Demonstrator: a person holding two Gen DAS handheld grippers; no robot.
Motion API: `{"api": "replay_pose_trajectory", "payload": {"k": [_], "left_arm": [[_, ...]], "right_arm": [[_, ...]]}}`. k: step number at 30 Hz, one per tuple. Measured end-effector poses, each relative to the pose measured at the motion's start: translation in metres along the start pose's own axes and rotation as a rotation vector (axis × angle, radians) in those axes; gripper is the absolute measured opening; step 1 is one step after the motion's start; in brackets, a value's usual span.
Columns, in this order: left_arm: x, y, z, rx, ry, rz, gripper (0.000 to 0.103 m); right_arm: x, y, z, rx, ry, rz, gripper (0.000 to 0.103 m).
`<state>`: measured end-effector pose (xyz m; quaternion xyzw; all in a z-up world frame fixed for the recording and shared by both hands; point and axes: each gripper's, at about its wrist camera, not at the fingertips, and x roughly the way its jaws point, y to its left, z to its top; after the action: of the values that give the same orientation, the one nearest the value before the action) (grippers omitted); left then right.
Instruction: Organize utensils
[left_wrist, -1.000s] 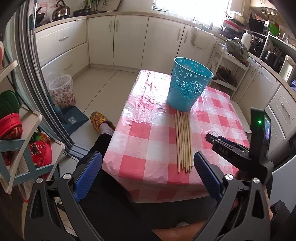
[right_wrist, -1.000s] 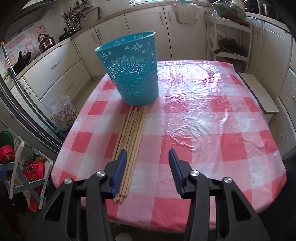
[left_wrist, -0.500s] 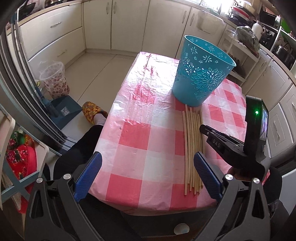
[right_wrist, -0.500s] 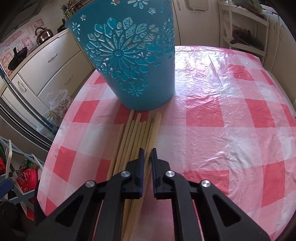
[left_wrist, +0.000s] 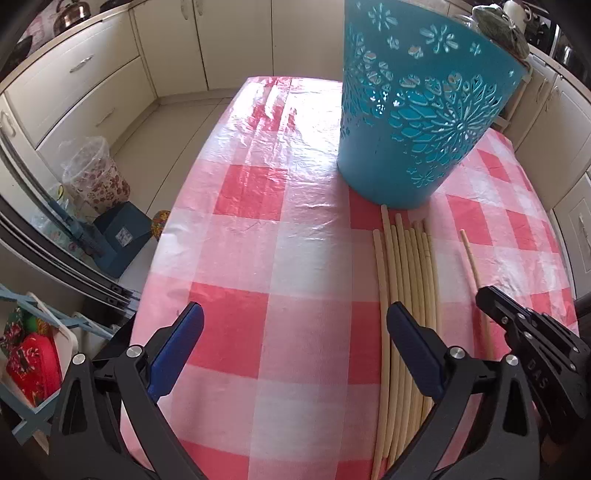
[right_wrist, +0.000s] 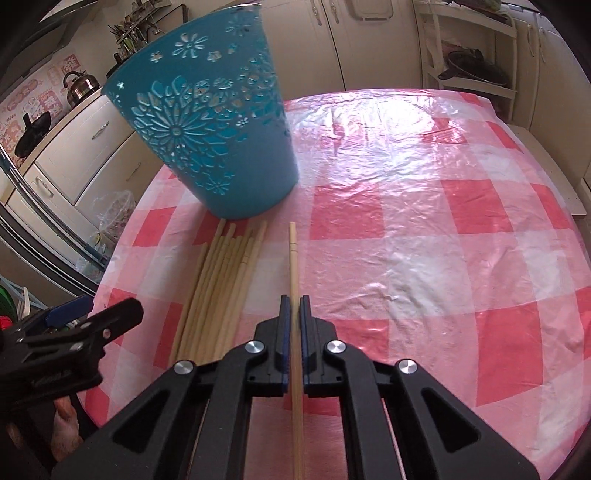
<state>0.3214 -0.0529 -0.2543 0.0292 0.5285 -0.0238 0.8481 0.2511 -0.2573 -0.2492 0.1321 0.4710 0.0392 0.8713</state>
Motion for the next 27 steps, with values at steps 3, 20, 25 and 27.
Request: {"api": "replay_pose_trajectory", "payload": {"k": [3, 20, 25, 27], "left_arm": [[0.015, -0.014, 0.01, -0.003, 0.009, -0.01, 0.095], [0.02, -0.055, 0.023, 0.097, 0.011, -0.058, 0.037], [0.016, -0.06, 0.023, 0.114, 0.04, -0.134, 0.005], [0.014, -0.05, 0.024, 0.089, 0.062, -0.174, 0.005]], "right_arm": [[0.003, -0.004, 0.001, -0.001, -0.006, -0.007, 0.006], [0.007, -0.002, -0.001, -0.042, -0.021, 0.01, 0.006], [0.008, -0.004, -0.001, -0.031, -0.031, 0.031, 0.009], [0.007, -0.006, -0.001, -0.02, -0.036, 0.048, 0.01]]}}
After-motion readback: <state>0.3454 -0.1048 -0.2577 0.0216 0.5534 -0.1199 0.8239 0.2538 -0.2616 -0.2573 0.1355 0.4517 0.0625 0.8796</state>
